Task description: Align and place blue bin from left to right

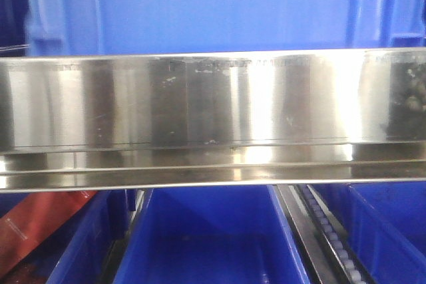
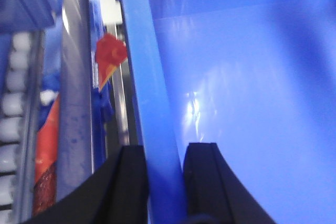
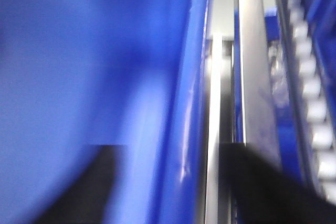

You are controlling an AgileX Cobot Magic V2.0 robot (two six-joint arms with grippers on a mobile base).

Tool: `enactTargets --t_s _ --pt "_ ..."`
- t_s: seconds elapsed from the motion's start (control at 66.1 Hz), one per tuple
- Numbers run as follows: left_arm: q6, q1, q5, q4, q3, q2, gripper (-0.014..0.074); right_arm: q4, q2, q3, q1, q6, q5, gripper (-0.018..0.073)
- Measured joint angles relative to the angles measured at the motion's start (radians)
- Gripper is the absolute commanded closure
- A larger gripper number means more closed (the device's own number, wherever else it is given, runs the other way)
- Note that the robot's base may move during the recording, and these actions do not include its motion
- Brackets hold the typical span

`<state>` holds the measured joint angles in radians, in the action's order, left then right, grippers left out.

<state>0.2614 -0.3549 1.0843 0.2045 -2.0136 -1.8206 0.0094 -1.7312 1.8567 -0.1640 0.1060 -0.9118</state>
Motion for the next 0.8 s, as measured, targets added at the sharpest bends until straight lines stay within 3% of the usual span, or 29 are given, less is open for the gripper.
enactTargets --t_s 0.136,0.257,0.348,0.469,0.53,0.59,0.711,0.787,0.802 --pt "-0.007 0.0 -0.014 0.004 -0.008 0.006 -0.0036 -0.021 0.002 0.0 0.0 -0.002 0.008 0.0" --pt "-0.007 0.0 -0.014 0.004 -0.008 0.011 0.0049 -0.025 0.024 0.011 0.0 -0.002 -0.006 0.0" --pt "-0.007 0.0 0.005 0.004 -0.008 0.027 0.0057 -0.027 0.062 0.017 0.0 -0.002 -0.025 0.0005" --pt "-0.017 0.0 0.036 0.004 -0.008 0.086 0.0079 -0.027 0.132 0.018 0.0 -0.002 -0.069 0.0128" --pt "-0.03 0.0 0.059 0.004 -0.008 0.12 0.0125 -0.027 0.173 0.019 0.0 -0.005 -0.092 0.0246" --pt "-0.053 0.0 0.08 0.008 -0.008 0.161 0.0235 -0.027 0.216 0.019 0.0 -0.005 -0.124 0.0379" --pt "-0.099 0.0 0.124 0.01 -0.008 0.238 0.0523 -0.027 0.289 0.011 0.0 -0.005 -0.167 0.0628" --pt "-0.114 0.0 0.133 0.016 0.001 0.284 0.0703 -0.027 0.343 -0.03 0.0 -0.005 -0.173 0.063" --pt "-0.116 0.0 0.132 0.018 0.008 0.297 0.0706 -0.027 0.359 -0.04 0.0 -0.005 -0.173 0.0626"
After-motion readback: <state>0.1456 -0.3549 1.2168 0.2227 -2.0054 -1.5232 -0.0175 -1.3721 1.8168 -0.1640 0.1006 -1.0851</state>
